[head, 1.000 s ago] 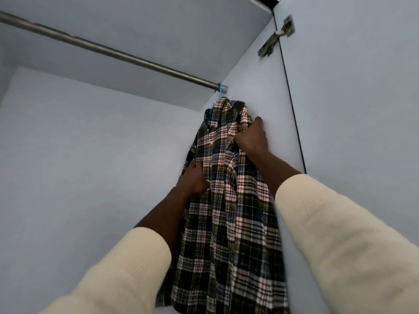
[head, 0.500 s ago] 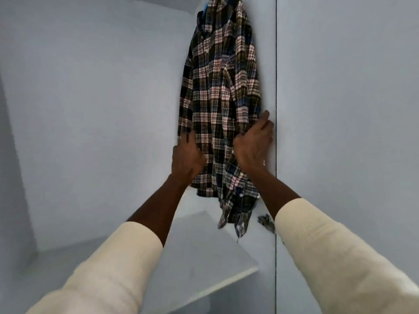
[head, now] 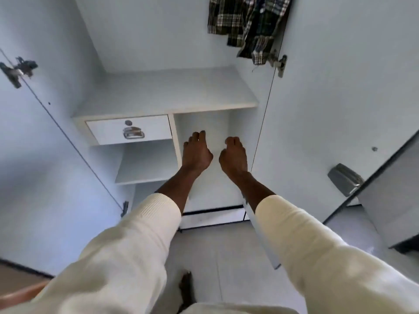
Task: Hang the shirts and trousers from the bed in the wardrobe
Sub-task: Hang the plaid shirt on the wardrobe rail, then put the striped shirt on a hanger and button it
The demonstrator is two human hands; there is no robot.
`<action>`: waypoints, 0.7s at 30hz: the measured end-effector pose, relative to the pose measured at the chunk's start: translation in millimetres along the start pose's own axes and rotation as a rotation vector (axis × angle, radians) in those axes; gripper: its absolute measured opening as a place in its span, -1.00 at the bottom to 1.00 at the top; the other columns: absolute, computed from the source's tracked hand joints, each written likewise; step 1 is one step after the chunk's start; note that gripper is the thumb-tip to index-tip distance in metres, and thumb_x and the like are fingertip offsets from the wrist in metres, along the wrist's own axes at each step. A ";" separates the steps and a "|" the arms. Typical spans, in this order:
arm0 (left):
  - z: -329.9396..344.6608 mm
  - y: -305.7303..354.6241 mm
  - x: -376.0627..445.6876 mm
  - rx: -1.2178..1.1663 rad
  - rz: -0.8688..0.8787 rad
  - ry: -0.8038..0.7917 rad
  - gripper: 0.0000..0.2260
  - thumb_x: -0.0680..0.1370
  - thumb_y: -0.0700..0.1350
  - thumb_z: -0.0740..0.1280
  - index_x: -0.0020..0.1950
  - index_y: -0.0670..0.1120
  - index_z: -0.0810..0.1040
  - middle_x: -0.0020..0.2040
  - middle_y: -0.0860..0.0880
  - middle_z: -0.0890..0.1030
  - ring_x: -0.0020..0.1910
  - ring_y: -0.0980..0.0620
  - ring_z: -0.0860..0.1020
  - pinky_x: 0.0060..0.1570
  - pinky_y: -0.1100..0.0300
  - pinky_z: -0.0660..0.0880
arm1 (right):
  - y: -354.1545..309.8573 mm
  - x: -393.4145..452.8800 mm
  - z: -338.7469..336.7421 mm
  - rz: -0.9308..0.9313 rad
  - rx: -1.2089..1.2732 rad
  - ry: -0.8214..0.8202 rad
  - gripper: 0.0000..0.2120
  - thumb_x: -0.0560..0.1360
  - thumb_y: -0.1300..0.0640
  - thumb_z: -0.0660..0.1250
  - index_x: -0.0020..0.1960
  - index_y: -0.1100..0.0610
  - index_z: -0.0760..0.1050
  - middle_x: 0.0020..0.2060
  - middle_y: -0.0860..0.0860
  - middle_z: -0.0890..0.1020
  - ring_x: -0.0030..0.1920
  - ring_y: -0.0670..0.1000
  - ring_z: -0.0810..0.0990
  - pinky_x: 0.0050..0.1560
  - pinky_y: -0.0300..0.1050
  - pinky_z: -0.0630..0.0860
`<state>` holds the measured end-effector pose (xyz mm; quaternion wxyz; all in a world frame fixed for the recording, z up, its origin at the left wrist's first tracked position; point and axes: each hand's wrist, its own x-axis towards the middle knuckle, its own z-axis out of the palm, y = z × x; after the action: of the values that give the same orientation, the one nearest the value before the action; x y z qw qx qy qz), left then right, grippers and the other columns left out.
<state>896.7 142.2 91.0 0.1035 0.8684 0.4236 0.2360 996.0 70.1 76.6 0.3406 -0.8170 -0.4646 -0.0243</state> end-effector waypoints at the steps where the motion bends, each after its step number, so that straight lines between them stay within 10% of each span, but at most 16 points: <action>1: 11.4 0.0 -36.2 0.023 -0.035 -0.033 -0.51 0.49 -0.29 0.29 0.43 -0.23 0.34 0.26 -0.25 0.49 0.19 -0.25 0.49 0.16 -0.07 0.42 | 10.9 -30.5 1.9 0.003 -0.023 -0.109 -0.68 0.52 0.35 0.18 0.27 0.28 0.42 0.19 0.19 0.49 0.14 0.22 0.51 0.15 0.03 0.42; 15: 30.6 5.2 -458.3 0.126 -0.653 -0.653 -0.60 0.52 -0.17 0.24 0.36 -0.18 0.40 0.31 -0.20 0.47 0.31 -0.20 0.44 0.26 -0.05 0.37 | 32.9 -359.5 -2.4 -0.161 -0.209 -0.939 -0.83 0.49 0.26 0.22 0.02 0.16 0.53 0.11 0.19 0.61 0.10 0.23 0.60 -0.07 -0.10 0.44; 21: -20.6 -14.9 -582.2 0.064 -0.941 -0.576 -0.63 0.55 -0.16 0.27 0.35 -0.18 0.42 0.26 -0.18 0.50 0.22 -0.17 0.50 0.19 -0.02 0.44 | -12.2 -474.0 16.2 -0.401 -0.253 -1.115 -0.76 0.52 0.24 0.21 0.15 0.23 0.52 0.17 0.21 0.59 0.15 0.24 0.58 0.09 -0.03 0.51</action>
<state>567.8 -305.7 -84.4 0.2831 0.6174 0.7276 -0.0959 713.3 -268.4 -98.1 -0.0654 -0.6373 -0.7115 0.2888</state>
